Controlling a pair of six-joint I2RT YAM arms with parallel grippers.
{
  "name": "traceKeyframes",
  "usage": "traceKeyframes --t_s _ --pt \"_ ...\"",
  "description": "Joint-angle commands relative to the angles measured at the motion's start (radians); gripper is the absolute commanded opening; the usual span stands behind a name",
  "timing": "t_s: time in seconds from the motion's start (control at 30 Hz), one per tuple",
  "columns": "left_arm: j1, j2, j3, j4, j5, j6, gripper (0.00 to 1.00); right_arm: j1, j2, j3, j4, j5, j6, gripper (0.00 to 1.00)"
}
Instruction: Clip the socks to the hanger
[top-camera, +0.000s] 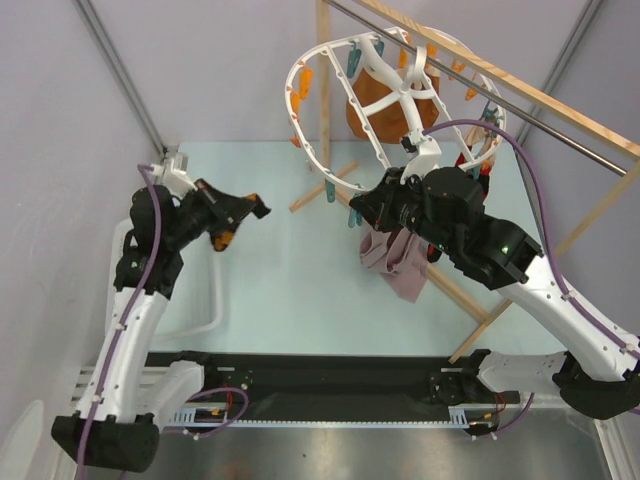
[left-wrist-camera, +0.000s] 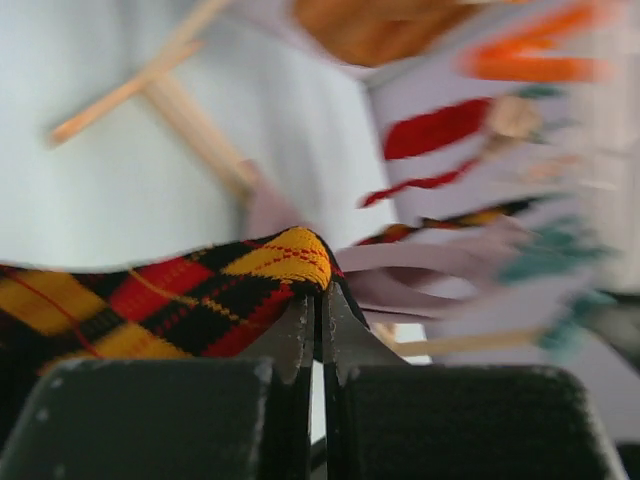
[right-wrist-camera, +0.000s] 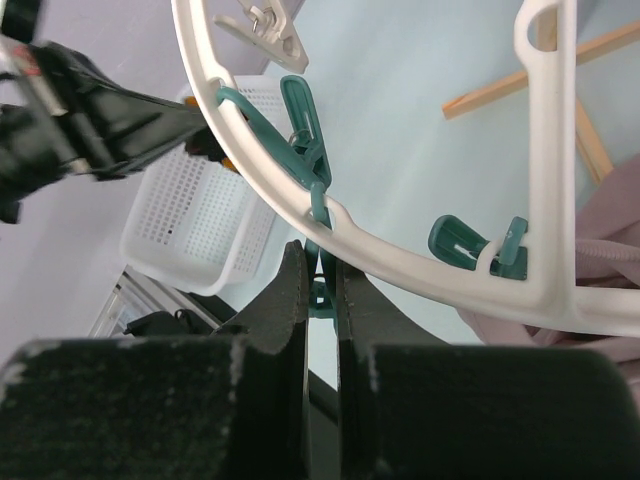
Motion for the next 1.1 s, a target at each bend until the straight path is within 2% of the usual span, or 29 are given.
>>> traceKeyframes --t_s 0.0,0.1,0.13,0.2,0.23,0.37,0.43,0.73,0.93,1.07 --pt "-0.139 -0.006 0.182 0.014 -0.079 -0.026 0.00 0.000 0.001 0.026 0.018 -0.017 0.000 0.00" --pt "-0.258 -0.012 0.255 0.017 -0.133 -0.035 0.00 0.001 0.001 0.026 0.022 -0.018 0.006 0.00" --pt "-0.325 -0.018 0.249 0.056 -0.149 -0.038 0.00 0.000 0.001 0.026 0.025 -0.020 0.006 0.00" --pt "-0.388 -0.044 0.218 0.093 -0.211 -0.059 0.00 0.001 0.003 0.026 0.032 -0.020 0.018 0.00" --pt "-0.435 -0.053 0.162 0.128 -0.225 -0.093 0.00 0.000 0.003 0.027 0.035 -0.020 0.020 0.00" --pt "-0.473 -0.098 0.005 0.312 -0.229 -0.248 0.00 0.000 0.003 0.030 0.039 -0.029 0.033 0.00" --pt "-0.497 -0.108 -0.064 0.336 -0.249 -0.338 0.00 0.000 0.001 0.035 0.038 -0.031 0.041 0.00" --pt "-0.692 -0.076 -0.187 0.529 -0.450 -0.667 0.00 0.001 -0.002 0.041 0.052 -0.045 0.062 0.00" --pt "-0.810 -0.029 -0.135 0.532 -0.620 -0.696 0.00 0.001 -0.005 0.044 0.055 -0.041 0.079 0.00" --pt "-0.822 -0.001 -0.137 0.572 -0.619 -0.705 0.00 0.001 -0.010 0.044 0.052 -0.037 0.093 0.00"
